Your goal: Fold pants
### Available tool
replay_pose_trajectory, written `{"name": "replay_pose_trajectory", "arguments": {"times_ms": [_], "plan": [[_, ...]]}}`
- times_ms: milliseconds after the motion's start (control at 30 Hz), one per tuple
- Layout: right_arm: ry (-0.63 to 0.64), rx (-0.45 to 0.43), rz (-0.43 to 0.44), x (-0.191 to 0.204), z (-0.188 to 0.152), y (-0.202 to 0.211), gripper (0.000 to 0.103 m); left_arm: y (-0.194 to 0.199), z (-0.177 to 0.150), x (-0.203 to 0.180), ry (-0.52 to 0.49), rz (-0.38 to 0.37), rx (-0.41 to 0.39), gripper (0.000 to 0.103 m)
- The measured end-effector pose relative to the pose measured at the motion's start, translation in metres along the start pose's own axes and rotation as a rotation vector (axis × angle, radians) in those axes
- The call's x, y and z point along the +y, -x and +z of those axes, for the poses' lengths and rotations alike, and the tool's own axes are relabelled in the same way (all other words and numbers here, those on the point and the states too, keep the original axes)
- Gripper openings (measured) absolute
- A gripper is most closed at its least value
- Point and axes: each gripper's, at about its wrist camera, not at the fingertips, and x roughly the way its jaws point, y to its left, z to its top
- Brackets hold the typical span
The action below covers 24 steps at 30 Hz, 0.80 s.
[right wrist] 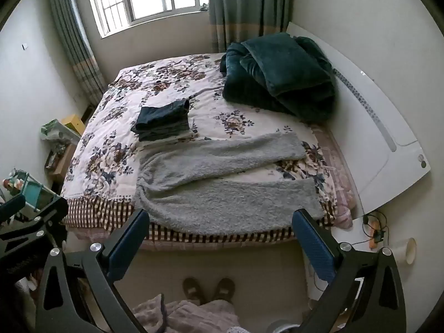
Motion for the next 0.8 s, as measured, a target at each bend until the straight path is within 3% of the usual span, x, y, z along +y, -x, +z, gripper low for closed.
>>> {"name": "replay_pose_trajectory", "arguments": {"times_ms": [800], "plan": [[0.003, 0.012, 0.012, 0.0033, 0.0022, -0.0037, 0.103, -0.0028, -0.007, 0.0045, -0.012, 0.015, -0.006, 0.103]]}}
